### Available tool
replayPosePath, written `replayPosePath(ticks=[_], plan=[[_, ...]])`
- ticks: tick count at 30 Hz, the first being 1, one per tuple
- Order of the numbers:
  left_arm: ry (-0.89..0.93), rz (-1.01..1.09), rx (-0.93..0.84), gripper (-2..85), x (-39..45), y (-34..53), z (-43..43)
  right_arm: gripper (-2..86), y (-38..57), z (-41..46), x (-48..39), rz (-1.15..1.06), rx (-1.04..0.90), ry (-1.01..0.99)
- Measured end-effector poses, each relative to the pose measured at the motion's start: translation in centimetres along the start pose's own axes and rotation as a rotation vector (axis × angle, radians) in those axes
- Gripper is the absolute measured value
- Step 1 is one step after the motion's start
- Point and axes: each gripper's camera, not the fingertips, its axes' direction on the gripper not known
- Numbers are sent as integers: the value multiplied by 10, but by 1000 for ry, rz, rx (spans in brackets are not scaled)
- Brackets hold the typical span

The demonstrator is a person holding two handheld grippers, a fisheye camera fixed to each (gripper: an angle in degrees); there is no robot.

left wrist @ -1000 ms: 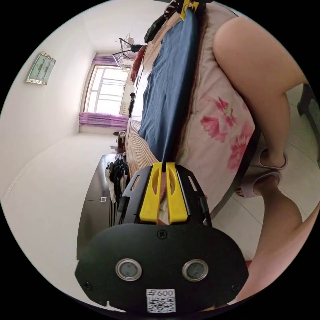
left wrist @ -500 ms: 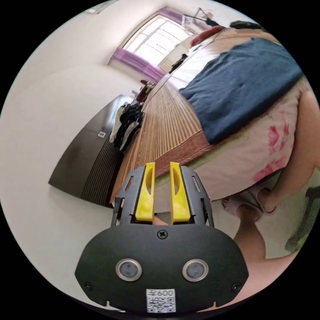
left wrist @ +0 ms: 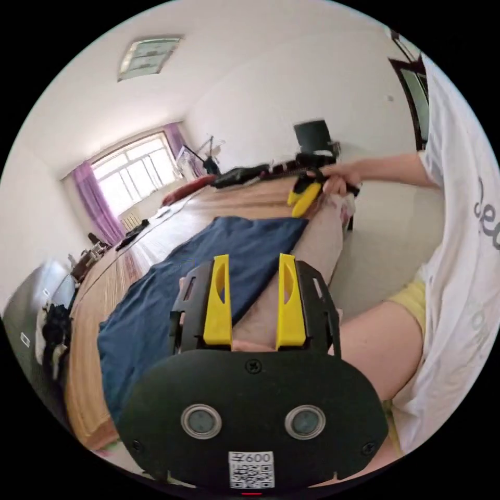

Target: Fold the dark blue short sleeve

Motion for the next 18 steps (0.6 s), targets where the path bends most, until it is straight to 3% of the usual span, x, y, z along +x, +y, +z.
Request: replayPosePath(ticks=[1,2,4,6,9,12,15,18], plan=[[10,88,-115,137,5,-23,30,87,-8,-7,-1,6,-28,-9],[52,86,-102,140,1,-32,38,83,-16,-14,-5,0,-55,-11],[344,-63,36,143,-35,-59,54,82,-26,-23,-16,-24,-101,-15],[462,-172,38,129,-67,-77,71,88,-36,-34,-28,-52,-141,-23],[539,-355,107,44,-130,-90,99,91,-46,-52,-47,-106,-198,-18],[651,-688,-9,13,-196,-87,164,90,-55,-61,-64,-167,-250,-45],[898,-774,-122,6,-214,-87,229,86,-64,-72,-77,-178,-260,-34],[935,-812,-129,5,-219,-76,256,76,-74,-77,-85,-162,-286,-8]])
